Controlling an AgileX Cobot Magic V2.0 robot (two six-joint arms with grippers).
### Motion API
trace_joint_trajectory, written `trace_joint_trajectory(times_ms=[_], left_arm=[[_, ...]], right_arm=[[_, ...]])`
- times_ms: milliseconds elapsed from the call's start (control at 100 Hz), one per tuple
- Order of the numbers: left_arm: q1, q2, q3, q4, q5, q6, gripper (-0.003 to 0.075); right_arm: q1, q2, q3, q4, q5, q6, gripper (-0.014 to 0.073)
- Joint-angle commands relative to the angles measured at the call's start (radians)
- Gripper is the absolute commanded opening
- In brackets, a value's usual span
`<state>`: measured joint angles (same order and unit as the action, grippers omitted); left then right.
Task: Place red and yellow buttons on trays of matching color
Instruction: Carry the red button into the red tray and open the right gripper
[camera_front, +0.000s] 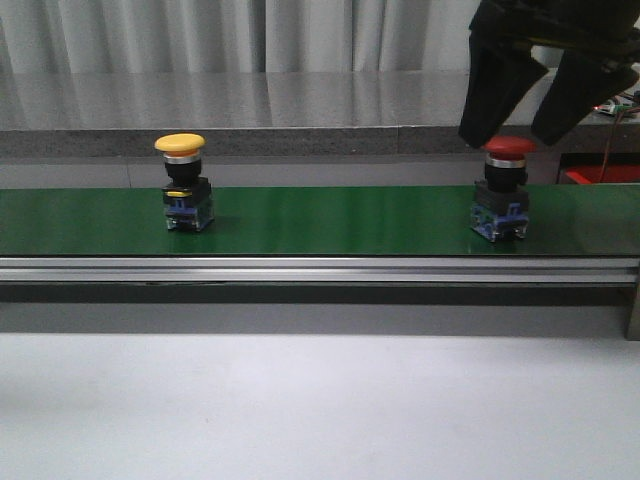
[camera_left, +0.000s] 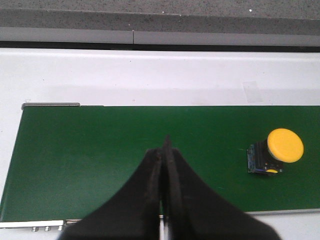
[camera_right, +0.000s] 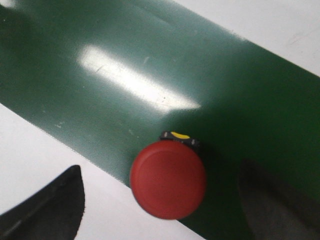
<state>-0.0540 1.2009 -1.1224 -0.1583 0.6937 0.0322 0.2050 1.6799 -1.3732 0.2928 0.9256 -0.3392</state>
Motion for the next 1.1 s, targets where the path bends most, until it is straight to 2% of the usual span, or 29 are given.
trace_joint_trajectory(times_ms=[0, 70, 110, 160, 260, 330, 550, 860, 1090], left_arm=[[-0.007, -0.028, -0.037, -0.013, -0.057, 0.000, -0.0019], [-0.007, -0.028, -0.037, -0.013, -0.057, 0.000, -0.0019], [-0.007, -0.028, -0.037, -0.013, -0.057, 0.000, -0.0019], [-0.007, -0.028, -0.037, -0.013, -0.057, 0.000, -0.0019], [-0.007, -0.028, -0.037, -0.013, -0.057, 0.000, -0.0019], [-0.007, -0.028, -0.037, -0.012, -0.057, 0.000, -0.0019], [-0.007, -0.028, -0.037, -0.005, -0.057, 0.002, -0.0020], [-0.007, -0.028, -0.037, -0.003, -0.081, 0.002, -0.0020], [-0.007, -0.028, -0.037, -0.003, -0.090, 0.002, -0.0019]], right_arm=[[-0.001, -0.016, -0.033, 0.007, -0.013, 0.004, 0.0617], [-0.001, -0.004, -0.033, 0.007, -0.013, 0.004, 0.0591], [-0.001, 0.001, -0.033, 0.007, -0.013, 0.004, 0.0548], [-0.001, 0.006, -0.033, 0.007, -0.010, 0.004, 0.0466], [-0.009, 0.007, -0.033, 0.006, -0.003, 0.006, 0.0245], [-0.018, 0.007, -0.033, 0.006, -0.003, 0.012, 0.0156], [-0.108, -0.032, -0.041, 0.005, -0.025, 0.027, 0.0146], [-0.426, -0.067, -0.237, 0.005, 0.082, 0.048, 0.0146], [-0.598, -0.013, -0.310, -0.018, 0.081, 0.048, 0.0146]])
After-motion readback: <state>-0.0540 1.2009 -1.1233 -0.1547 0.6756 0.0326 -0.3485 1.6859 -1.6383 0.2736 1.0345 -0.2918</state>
